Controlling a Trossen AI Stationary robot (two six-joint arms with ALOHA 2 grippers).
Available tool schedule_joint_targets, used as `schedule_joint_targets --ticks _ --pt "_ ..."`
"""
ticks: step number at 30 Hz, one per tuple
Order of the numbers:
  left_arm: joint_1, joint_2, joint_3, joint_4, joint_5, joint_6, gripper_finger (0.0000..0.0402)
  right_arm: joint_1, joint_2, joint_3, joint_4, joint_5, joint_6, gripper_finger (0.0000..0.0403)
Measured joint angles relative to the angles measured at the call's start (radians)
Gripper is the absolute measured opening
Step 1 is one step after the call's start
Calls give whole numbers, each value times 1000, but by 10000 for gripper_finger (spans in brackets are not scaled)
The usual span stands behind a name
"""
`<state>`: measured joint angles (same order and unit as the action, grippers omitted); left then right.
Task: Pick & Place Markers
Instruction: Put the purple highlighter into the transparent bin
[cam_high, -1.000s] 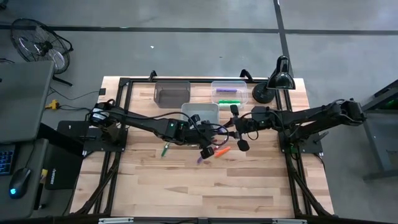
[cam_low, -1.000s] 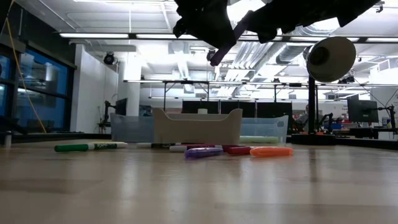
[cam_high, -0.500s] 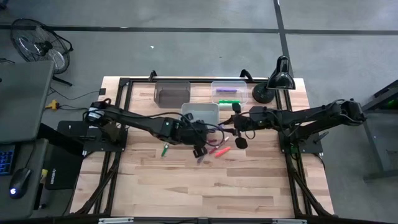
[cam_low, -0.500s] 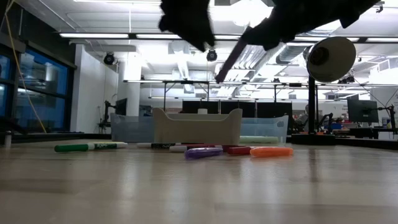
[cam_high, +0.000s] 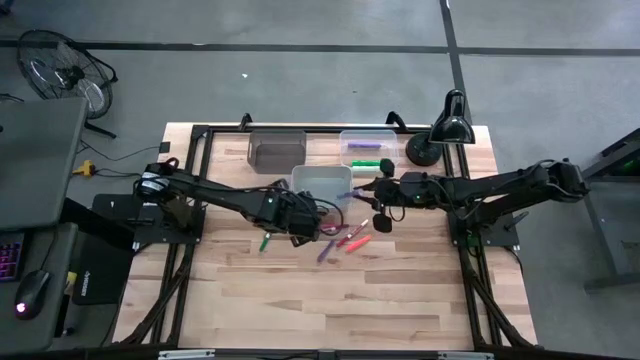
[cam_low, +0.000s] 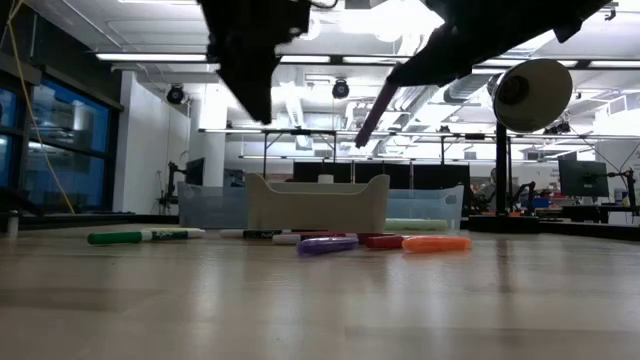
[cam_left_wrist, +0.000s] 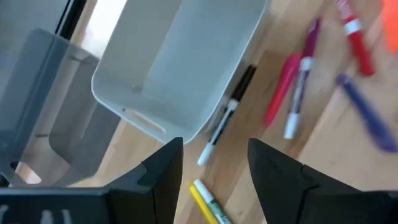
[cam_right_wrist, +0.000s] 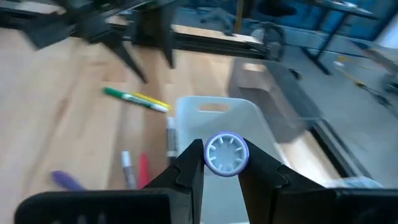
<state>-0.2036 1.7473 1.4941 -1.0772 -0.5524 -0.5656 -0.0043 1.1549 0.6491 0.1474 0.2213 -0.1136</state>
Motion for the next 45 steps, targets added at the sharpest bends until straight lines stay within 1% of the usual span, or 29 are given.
schedule_joint_targets --ticks 5,9,12,13,14,16,18,19,23,26,28,30,33,35,38,40,43,45 --pt "0 -27 -112 23 -13 -45 175 -46 0 0 0 88 81 71" --pt "0 -63 -227 140 -4 -57 175 -118 0 0 13 114 134 71" --pt "0 -104 -287 273 4 -57 175 -184 0 0 46 128 158 71" --pt "-4 -129 -313 268 4 -57 175 -208 0 0 57 130 168 71" --pt "-10 -152 -333 268 0 -56 175 -233 0 0 69 128 185 71" --pt "-15 -186 -363 346 -16 -51 175 -284 2 0 80 104 223 71" --pt "-22 -235 -411 337 -32 -52 175 -326 9 0 98 81 260 71" --pt "-27 -263 -436 359 -38 -52 175 -345 11 0 99 74 272 71" --pt "-29 -402 -555 492 -57 -50 175 -402 31 1 130 59 318 71" --pt "-41 -499 -658 599 -44 -33 175 -421 60 2 157 59 343 71" --pt "-49 -547 -712 708 -29 -14 175 -432 77 -8 162 51 356 71" --pt "-60 -593 -766 734 -22 -10 175 -433 102 -10 199 29 369 71" --pt "-81 -617 -808 812 -35 -6 175 -435 137 -18 224 23 372 71" --pt "-92 -625 -831 791 -48 -7 175 -438 158 -18 231 25 372 71" --pt "-99 -640 -856 805 -55 -14 175 -450 208 -18 278 49 367 71" --pt "-99 -639 -866 862 -49 -14 175 -462 242 -18 288 49 376 72" --pt "-98 -638 -879 844 -53 -13 175 -469 298 -14 337 35 394 72" --pt "-98 -638 -876 858 -53 -13 175 -473 338 -15 368 45 394 72"
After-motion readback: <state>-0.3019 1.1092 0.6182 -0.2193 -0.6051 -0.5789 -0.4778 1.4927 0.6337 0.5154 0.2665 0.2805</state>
